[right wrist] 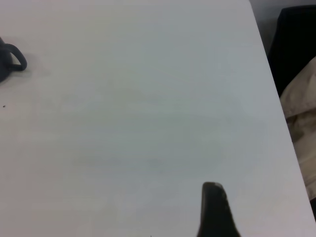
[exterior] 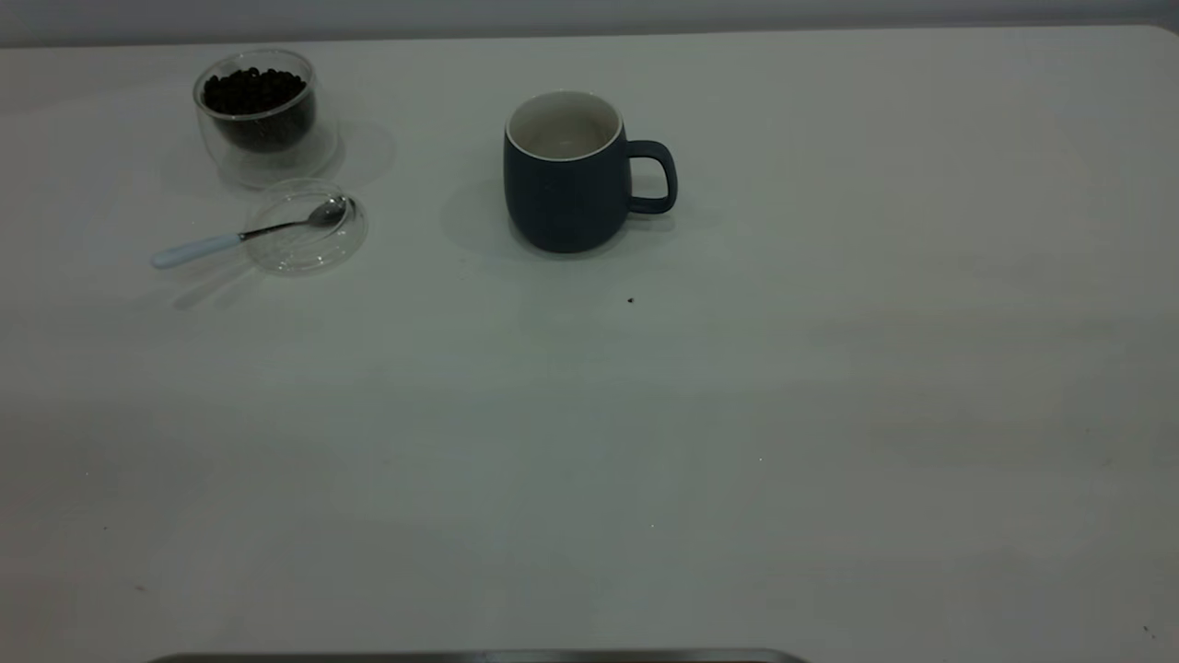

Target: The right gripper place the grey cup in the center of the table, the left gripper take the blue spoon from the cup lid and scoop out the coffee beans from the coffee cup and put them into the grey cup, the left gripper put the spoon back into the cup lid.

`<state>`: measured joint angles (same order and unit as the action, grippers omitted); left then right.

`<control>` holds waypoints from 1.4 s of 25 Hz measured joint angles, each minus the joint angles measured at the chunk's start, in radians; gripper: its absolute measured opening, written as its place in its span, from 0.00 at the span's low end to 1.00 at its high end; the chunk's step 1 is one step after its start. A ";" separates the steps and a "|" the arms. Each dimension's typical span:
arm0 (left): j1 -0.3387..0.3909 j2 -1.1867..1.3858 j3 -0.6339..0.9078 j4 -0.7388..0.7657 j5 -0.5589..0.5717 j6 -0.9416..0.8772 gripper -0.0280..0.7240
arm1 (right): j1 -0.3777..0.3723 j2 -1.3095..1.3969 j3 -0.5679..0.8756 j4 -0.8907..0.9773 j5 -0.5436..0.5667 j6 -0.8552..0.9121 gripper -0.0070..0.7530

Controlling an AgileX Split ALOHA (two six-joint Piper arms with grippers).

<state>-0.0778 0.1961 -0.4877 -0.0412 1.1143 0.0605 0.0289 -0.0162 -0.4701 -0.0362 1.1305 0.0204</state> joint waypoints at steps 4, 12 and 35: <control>0.000 -0.103 0.000 0.000 0.006 0.000 0.75 | 0.000 0.000 0.000 0.000 0.000 0.000 0.61; 0.000 -0.214 0.000 0.000 0.020 0.000 0.75 | 0.000 0.000 0.000 0.000 0.000 0.000 0.61; 0.000 -0.214 0.000 0.000 0.021 0.000 0.75 | 0.000 0.000 0.000 0.000 0.000 0.000 0.61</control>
<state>-0.0778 -0.0180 -0.4877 -0.0412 1.1351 0.0605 0.0289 -0.0162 -0.4701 -0.0362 1.1305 0.0203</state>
